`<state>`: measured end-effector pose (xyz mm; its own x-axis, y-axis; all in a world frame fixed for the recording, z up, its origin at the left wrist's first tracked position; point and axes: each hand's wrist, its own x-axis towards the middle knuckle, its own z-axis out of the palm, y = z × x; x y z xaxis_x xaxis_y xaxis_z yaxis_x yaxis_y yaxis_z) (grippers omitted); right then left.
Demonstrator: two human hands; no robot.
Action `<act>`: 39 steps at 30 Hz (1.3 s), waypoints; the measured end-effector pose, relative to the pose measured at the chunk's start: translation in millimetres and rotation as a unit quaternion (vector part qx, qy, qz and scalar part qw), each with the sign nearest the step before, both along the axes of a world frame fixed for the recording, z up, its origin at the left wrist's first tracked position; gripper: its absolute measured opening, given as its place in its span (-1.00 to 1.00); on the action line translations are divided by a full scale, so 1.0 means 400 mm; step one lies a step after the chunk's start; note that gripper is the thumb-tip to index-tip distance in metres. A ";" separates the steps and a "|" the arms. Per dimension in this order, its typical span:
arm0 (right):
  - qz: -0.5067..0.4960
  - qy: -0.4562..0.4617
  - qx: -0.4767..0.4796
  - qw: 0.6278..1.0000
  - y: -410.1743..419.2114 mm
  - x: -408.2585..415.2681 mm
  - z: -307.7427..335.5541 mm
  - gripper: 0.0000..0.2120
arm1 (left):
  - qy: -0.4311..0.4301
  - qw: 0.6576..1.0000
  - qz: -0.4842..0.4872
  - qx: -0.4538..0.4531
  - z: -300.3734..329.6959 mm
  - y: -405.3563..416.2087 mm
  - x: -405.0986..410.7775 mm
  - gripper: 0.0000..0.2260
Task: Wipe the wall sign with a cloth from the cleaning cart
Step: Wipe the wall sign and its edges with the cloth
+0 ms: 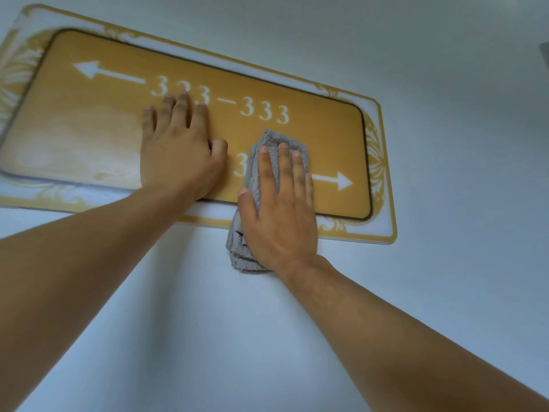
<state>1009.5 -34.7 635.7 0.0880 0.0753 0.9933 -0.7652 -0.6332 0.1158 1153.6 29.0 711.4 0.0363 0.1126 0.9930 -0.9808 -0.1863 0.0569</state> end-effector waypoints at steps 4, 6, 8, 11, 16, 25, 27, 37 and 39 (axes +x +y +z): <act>-0.026 0.049 0.009 0.998 0.003 -0.014 -0.001 -0.37 | 0.003 1.000 0.017 0.019 -0.009 -0.002 -0.006 -0.37; -0.036 0.064 0.006 0.997 0.005 -0.016 0.005 -0.37 | 0.006 0.999 0.028 0.025 -0.007 0.000 -0.007 -0.35; -0.038 0.069 0.000 0.997 0.006 -0.014 0.010 -0.37 | 0.009 0.999 0.031 0.033 -0.013 -0.001 -0.009 -0.35; -0.024 0.089 -0.017 0.996 0.007 -0.005 0.041 -0.38 | 0.015 0.998 0.039 0.045 -0.012 0.004 -0.012 -0.35; 0.011 0.117 -0.037 0.992 0.007 0.005 0.102 -0.38 | -0.004 0.998 0.053 0.035 0.000 0.036 -0.013 -0.43; 0.055 0.071 -0.038 0.995 0.017 0.050 0.255 -0.34 | 0.011 0.996 0.077 0.032 0.054 0.086 0.036 -0.37; 0.060 0.066 -0.035 0.995 0.024 0.070 0.282 -0.33 | -0.002 0.995 0.092 0.033 0.055 0.095 0.065 -0.38; 0.080 0.058 -0.026 0.995 0.038 0.110 0.397 -0.34 | -0.020 0.994 0.104 -0.026 0.139 0.112 0.131 -0.50; 0.076 0.045 -0.023 0.996 0.041 0.117 0.419 -0.33 | -0.015 0.996 0.082 -0.035 0.163 0.116 0.141 -0.45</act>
